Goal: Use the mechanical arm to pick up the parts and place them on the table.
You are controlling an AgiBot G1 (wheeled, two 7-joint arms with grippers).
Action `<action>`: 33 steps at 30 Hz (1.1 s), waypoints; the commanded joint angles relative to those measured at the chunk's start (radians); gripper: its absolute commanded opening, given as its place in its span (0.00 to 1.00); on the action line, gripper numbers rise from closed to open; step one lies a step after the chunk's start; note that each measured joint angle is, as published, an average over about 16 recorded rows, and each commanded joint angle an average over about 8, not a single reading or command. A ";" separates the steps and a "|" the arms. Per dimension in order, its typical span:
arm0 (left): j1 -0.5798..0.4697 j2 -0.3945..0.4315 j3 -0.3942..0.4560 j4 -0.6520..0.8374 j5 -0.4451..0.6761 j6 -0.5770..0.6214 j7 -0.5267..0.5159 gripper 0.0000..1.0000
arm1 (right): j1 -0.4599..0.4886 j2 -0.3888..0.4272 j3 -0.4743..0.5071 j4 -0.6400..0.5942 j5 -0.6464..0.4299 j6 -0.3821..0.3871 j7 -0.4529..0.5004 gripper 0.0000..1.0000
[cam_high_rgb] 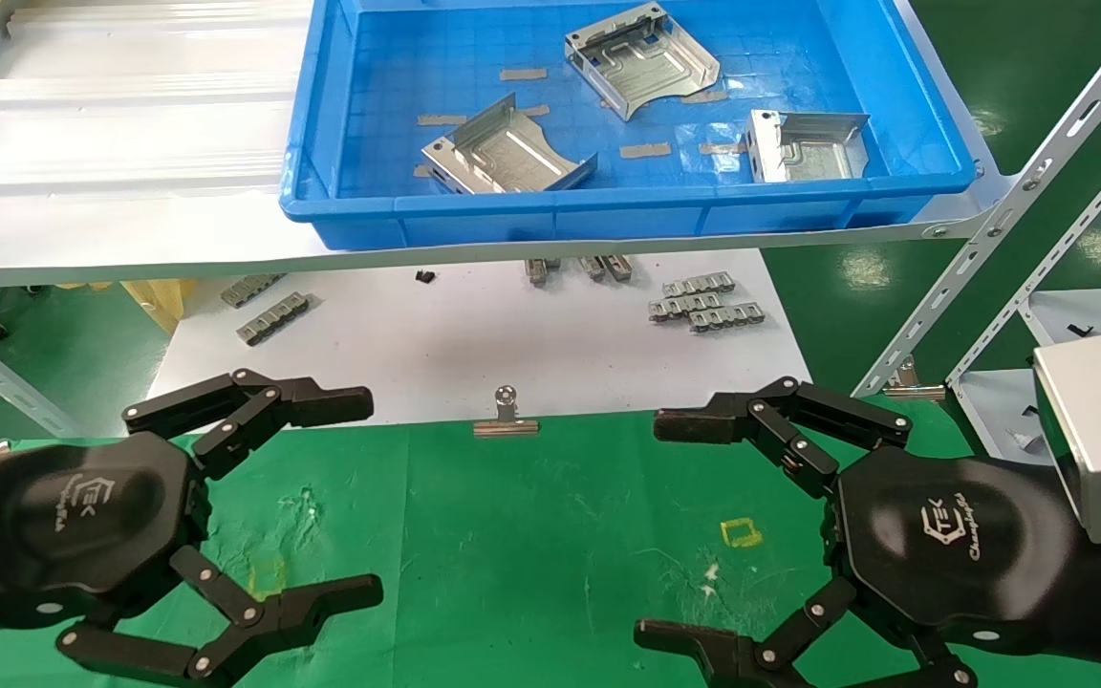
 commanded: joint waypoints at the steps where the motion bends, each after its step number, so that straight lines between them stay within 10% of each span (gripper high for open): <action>1: 0.000 0.000 0.000 0.000 0.000 0.000 0.000 1.00 | 0.000 0.000 0.000 0.000 0.000 0.000 0.000 1.00; 33: 0.000 0.000 0.000 0.000 0.000 0.000 0.000 1.00 | 0.000 0.000 0.000 0.000 0.000 0.000 0.000 1.00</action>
